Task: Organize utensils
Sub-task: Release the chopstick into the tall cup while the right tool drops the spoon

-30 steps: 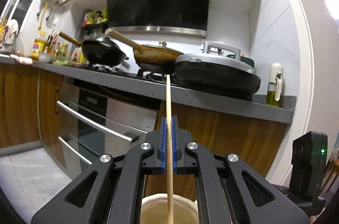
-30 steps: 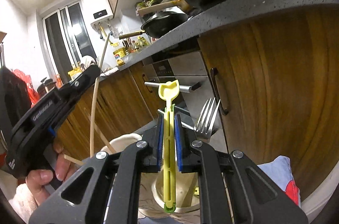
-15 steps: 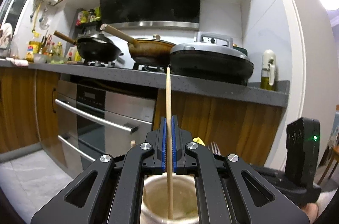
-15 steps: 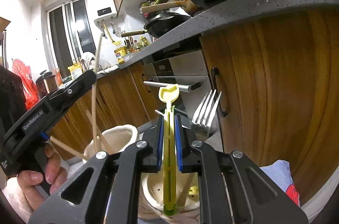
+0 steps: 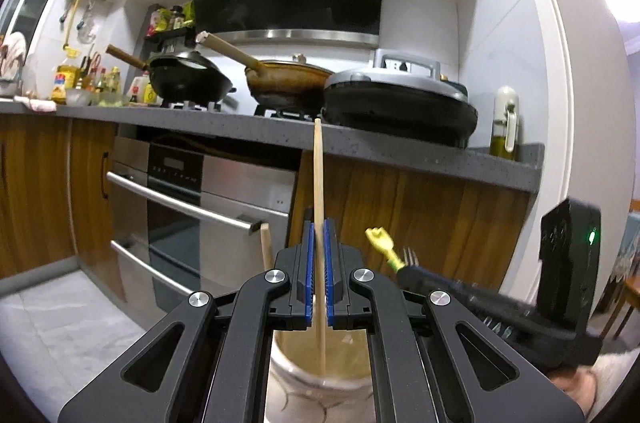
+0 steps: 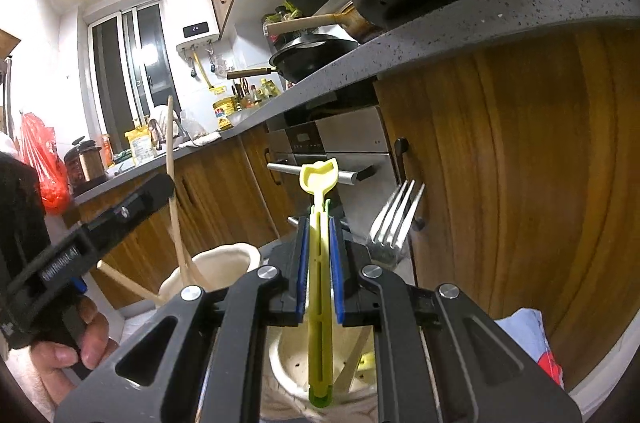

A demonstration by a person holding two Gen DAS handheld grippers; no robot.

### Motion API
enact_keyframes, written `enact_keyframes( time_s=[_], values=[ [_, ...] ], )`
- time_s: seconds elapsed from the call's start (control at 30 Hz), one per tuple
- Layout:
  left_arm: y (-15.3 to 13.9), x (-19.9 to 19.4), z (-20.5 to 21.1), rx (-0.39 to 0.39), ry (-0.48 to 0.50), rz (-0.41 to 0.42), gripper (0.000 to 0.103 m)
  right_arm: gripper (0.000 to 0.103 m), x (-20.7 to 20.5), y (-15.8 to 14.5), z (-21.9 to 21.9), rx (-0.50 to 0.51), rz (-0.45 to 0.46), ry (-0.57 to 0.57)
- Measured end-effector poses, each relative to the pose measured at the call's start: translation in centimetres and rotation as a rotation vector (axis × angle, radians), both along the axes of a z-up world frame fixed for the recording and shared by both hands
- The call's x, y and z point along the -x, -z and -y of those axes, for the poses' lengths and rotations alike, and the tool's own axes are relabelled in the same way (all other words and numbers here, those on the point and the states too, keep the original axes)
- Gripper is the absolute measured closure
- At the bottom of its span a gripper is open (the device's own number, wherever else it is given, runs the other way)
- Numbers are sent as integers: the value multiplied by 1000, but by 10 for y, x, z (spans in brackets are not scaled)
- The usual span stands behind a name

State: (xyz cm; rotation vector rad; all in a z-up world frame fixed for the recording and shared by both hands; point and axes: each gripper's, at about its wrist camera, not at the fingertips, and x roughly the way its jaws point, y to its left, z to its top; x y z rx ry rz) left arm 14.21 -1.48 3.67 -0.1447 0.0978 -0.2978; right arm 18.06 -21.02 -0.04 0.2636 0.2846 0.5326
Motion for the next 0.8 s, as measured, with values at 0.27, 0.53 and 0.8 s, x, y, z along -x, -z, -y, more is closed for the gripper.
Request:
enact_keyframes(
  time_s=[0.27,0.53,0.8],
  values=[
    [2,-12,7,-29,8,-12,98,93,-5,6,-9,49,48,28],
    [12,-11,9,-41,5,-29,98,93,-10,-1,-11,32,85,67],
    [15,-11,6,-35,16,-46,98,93,-2,9,-13,103,59,54]
  ],
)
